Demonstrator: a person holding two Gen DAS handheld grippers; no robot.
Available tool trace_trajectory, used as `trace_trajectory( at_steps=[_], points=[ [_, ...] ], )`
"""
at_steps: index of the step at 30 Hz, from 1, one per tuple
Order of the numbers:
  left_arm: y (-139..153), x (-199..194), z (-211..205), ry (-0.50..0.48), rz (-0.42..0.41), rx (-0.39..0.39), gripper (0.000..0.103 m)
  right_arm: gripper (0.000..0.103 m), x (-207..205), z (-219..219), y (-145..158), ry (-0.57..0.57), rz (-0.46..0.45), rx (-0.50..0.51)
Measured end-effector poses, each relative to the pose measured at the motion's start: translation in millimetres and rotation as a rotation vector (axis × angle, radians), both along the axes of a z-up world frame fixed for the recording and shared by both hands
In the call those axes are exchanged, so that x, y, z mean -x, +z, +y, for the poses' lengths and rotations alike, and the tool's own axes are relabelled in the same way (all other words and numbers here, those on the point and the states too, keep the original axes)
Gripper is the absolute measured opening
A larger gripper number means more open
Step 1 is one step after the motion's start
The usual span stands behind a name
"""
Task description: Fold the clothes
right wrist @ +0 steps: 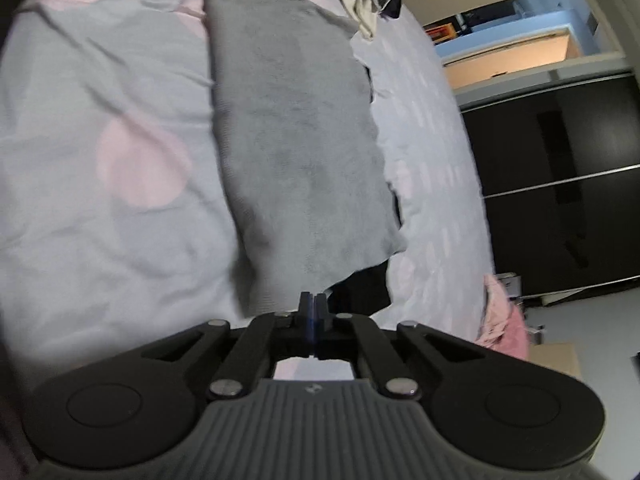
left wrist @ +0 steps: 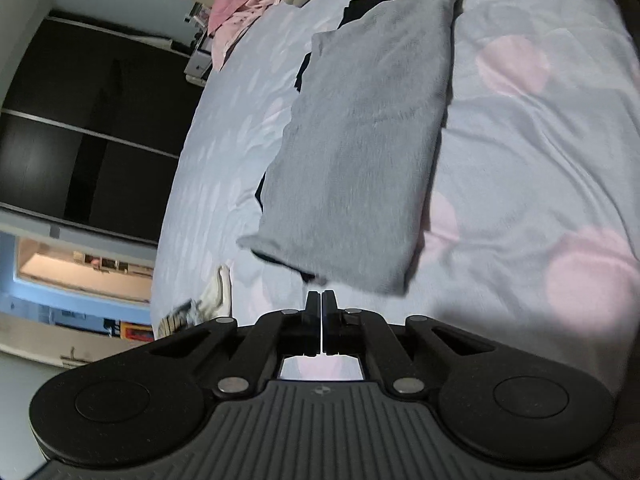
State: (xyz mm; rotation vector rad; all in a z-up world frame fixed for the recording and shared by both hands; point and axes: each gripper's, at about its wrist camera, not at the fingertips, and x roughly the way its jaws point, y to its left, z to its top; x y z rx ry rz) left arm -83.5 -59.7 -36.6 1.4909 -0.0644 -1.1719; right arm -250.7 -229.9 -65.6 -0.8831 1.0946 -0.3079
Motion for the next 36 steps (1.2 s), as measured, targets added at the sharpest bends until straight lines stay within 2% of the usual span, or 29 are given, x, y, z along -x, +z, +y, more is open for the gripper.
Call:
trace_trajectory(
  at_steps=[4, 6, 7, 8, 9, 12, 17, 20, 21, 22, 26, 28, 33, 36],
  points=[
    [-1, -3, 1, 0.064, 0.096, 0.01, 0.001, 0.001, 6, 1, -10, -0.032, 0.001, -0.033],
    [6, -9, -7, 0.12, 0.189, 0.045, 0.017, 0.004, 6, 0, -11, -0.075, -0.033, -0.072],
    [12, -14, -10, 0.15, 0.235, 0.065, 0.021, 0.016, 4, -4, -9, -0.106, -0.057, -0.107],
    [17, -19, -13, 0.178, 0.268, 0.084, 0.025, 0.023, 3, -8, -7, -0.136, -0.082, -0.141],
    [21, -23, -17, 0.206, 0.302, 0.103, 0.026, 0.037, 1, -12, -5, -0.168, -0.106, -0.176],
    [31, -39, -29, 0.282, 0.384, 0.147, 0.03, 0.041, -8, -37, 3, -0.295, -0.188, -0.302],
    [39, -68, -55, 0.386, 0.478, 0.192, 0.031, 0.046, -12, -102, 18, -0.592, -0.352, -0.553],
    [43, -86, -72, 0.448, 0.534, 0.219, 0.037, 0.062, -9, -144, 25, -0.769, -0.475, -0.707],
    [45, -92, -77, 0.469, 0.553, 0.228, 0.039, 0.072, -7, -155, 27, -0.815, -0.514, -0.746],
    [47, -98, -82, 0.49, 0.572, 0.237, 0.039, 0.079, -4, -170, 29, -0.866, -0.564, -0.797],
    [41, -112, -103, 0.545, 0.614, 0.253, 0.039, 0.081, -2, -219, 21, -1.04, -0.677, -1.019],
    [37, -118, -113, 0.569, 0.629, 0.256, 0.04, 0.083, -5, -235, 12, -1.09, -0.682, -1.097],
    [32, -123, -134, 0.584, 0.641, 0.257, 0.04, 0.085, -24, -262, -17, -1.186, -0.678, -1.171],
    [31, -124, -142, 0.586, 0.655, 0.261, 0.04, 0.085, -38, -272, -31, -1.199, -0.64, -1.182]
  ],
)
